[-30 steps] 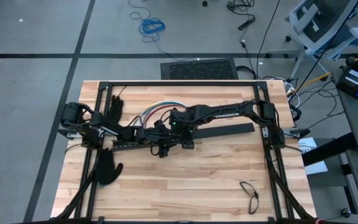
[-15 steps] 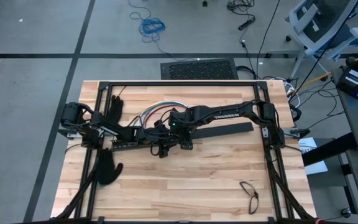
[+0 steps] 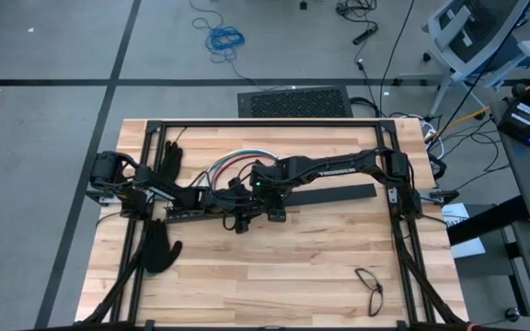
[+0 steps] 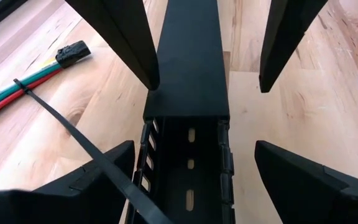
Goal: Ziptie cables
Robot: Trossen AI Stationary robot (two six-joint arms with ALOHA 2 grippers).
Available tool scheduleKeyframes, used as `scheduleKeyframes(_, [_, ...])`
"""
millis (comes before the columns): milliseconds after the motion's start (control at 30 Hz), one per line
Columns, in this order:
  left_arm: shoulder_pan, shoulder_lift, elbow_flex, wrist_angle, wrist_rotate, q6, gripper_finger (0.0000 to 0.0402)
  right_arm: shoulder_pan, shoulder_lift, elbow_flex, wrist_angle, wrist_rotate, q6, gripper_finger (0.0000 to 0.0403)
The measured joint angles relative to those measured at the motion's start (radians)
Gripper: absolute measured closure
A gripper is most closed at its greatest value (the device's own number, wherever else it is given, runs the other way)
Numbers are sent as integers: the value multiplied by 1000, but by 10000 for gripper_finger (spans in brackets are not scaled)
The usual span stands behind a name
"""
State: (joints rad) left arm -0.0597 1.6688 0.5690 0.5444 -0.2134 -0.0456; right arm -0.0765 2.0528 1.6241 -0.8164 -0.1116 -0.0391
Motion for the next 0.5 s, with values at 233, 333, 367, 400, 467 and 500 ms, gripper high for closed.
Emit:
scheduleKeyframes(233, [0,0,0,-1,0,0,75,0,-2,0,-2,4,0,108])
scheduleKeyframes(333, [0,0,0,-1,0,0,75,0,-10,0,-8,20,-7,108])
scheduleKeyframes(367, [0,0,0,-1,0,0,75,0,-11,0,-5,37,-9,108])
scheduleKeyframes(400, [0,0,0,-2,0,0,75,0,-11,0,-7,47,-13,108])
scheduleKeyframes(467, [0,0,0,-4,0,0,75,-3,-11,0,-23,54,-25,108])
scheduleKeyframes(500, [0,0,0,-4,0,0,75,-5,-11,0,-29,54,-34,108])
